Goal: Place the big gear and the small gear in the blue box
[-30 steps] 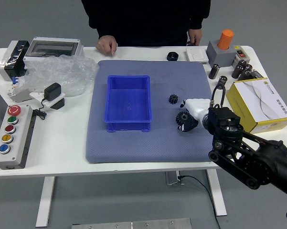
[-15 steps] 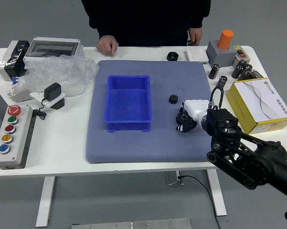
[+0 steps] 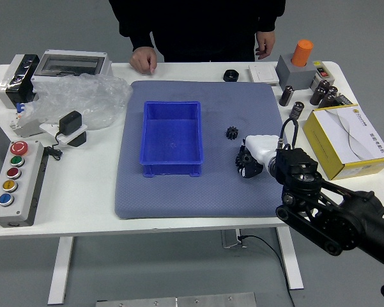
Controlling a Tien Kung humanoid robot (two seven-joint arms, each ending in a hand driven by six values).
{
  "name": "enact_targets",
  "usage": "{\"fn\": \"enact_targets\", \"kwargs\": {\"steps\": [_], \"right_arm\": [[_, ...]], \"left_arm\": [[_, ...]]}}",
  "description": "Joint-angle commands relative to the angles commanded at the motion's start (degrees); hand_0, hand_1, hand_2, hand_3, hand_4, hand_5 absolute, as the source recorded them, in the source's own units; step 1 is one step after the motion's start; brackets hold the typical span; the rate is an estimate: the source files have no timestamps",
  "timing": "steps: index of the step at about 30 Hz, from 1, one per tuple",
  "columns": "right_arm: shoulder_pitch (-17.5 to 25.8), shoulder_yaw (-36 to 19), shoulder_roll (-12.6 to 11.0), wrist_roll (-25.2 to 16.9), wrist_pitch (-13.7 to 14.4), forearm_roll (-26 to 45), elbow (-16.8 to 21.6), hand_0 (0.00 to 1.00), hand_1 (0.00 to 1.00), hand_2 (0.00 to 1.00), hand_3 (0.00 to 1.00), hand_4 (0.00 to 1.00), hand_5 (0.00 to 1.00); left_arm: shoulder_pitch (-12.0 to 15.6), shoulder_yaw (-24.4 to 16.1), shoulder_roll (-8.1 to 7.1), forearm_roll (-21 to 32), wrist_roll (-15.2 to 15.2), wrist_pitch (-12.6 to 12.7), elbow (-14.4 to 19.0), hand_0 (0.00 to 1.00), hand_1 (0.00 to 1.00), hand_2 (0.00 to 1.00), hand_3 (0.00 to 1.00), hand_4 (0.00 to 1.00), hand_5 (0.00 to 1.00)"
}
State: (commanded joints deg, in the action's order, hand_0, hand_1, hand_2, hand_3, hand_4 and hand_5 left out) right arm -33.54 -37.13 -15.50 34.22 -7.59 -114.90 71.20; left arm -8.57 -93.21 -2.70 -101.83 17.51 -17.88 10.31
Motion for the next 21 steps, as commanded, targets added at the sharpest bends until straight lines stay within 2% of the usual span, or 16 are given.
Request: {"fn": "enact_targets", "kwargs": {"steps": [2,3,8,9,21], "right_arm": [[-0.02,0.02,0.01,-0.08,0.23,-0.10,-0.07,0.671,0.540,0.587,0.647,0.663,0.189],[-0.04,0.00,0.01,-0.13,0.42,-0.20,-0.11,0.665,0.490,0.526,0.616,0.689,0.130],[-0.20,-0.27,0.00,-0.25,1.23,-0.65,-0.20,0.665,0.490,0.526,0.616,0.689,0.130],[-0.24,-0.38,0.00,-0.26,1.37,-0.73,-0.19,0.655,0.459,0.496,0.588,0.705,0.068],[-0.79,-2.38,-0.36,0.11,1.83,-1.52,1.15,0.649,0.453,0.484,0.573,0.725,0.033]], "left_arm": [[-0.01,0.00,0.00,0.00,0.00,0.00,0.00,0.814,0.797,0.806,0.835,0.629,0.280],[-0.02,0.01,0.00,0.01,0.01,0.00,0.00,0.814,0.796,0.804,0.835,0.627,0.273],[-0.06,0.08,-0.02,0.12,0.00,0.01,0.00,0.814,0.796,0.804,0.835,0.627,0.273],[-0.07,0.09,-0.03,0.14,0.00,0.02,0.00,0.814,0.795,0.805,0.834,0.627,0.271],[-0.04,0.13,-0.09,0.34,-0.01,0.07,0.00,0.813,0.796,0.804,0.834,0.626,0.265]]}}
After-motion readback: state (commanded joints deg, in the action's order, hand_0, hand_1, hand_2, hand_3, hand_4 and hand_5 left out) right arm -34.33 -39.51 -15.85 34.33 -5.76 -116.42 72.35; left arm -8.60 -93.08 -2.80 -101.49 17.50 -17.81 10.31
